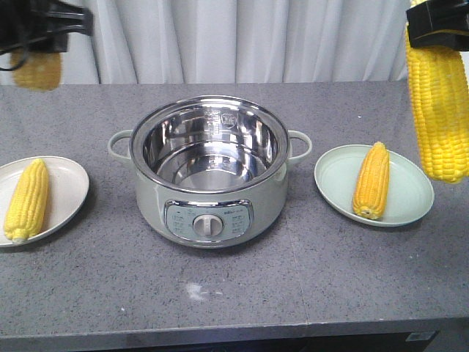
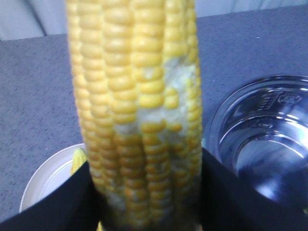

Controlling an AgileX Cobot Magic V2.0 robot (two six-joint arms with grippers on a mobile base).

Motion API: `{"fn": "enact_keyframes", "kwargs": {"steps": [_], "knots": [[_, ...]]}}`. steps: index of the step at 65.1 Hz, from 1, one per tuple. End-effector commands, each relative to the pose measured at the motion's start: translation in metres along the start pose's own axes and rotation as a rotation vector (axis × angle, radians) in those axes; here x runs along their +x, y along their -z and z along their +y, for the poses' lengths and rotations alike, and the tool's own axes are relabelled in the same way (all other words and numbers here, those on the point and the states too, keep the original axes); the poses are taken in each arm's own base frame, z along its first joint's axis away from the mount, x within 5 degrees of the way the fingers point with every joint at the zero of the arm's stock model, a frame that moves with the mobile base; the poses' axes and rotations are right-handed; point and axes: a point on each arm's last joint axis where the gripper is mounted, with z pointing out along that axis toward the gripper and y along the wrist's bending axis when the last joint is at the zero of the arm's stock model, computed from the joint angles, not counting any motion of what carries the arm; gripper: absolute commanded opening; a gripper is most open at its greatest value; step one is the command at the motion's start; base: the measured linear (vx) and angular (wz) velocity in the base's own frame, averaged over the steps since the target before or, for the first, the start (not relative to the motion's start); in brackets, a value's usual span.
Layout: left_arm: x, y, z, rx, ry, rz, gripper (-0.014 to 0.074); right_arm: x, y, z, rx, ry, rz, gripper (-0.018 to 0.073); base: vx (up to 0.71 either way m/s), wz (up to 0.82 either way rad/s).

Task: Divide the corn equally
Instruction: 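Lift the last cob out of the pot with the left gripper, then drive the base to the counter with the empty white and green plates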

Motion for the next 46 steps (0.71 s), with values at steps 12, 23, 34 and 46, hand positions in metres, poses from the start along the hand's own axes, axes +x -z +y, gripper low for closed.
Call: {"fn": "enact_keyframes", "kwargs": {"steps": [12, 23, 34, 46], "knots": [[-0.0052, 0.0343, 0.0239, -0.047, 0.039, -0.077, 0.0062, -0.0075, 0.0193, -0.0028, 0.026, -0.004, -0.112, 0.0102, 0.00, 0.00], [-0.0054, 0.0354, 0.0254, -0.059, 0.035, -0.083, 0.0062, -0.0075, 0.0193, -0.0028, 0.026, -0.004, -0.112, 0.0102, 0.00, 0.00], [-0.0054, 0.0354, 0.0252, -0.058, 0.037, -0.083, 0.0062, -0.0075, 0.0193, -0.0028, 0.026, -0.004, -0.112, 0.0102, 0.00, 0.00], [-0.0054, 0.0354, 0.0252, -0.057, 0.037, -0.083, 0.0062, -0.0075, 0.0193, -0.0028, 0.026, -0.004, -0.112, 0.0102, 0.00, 0.00]]}}
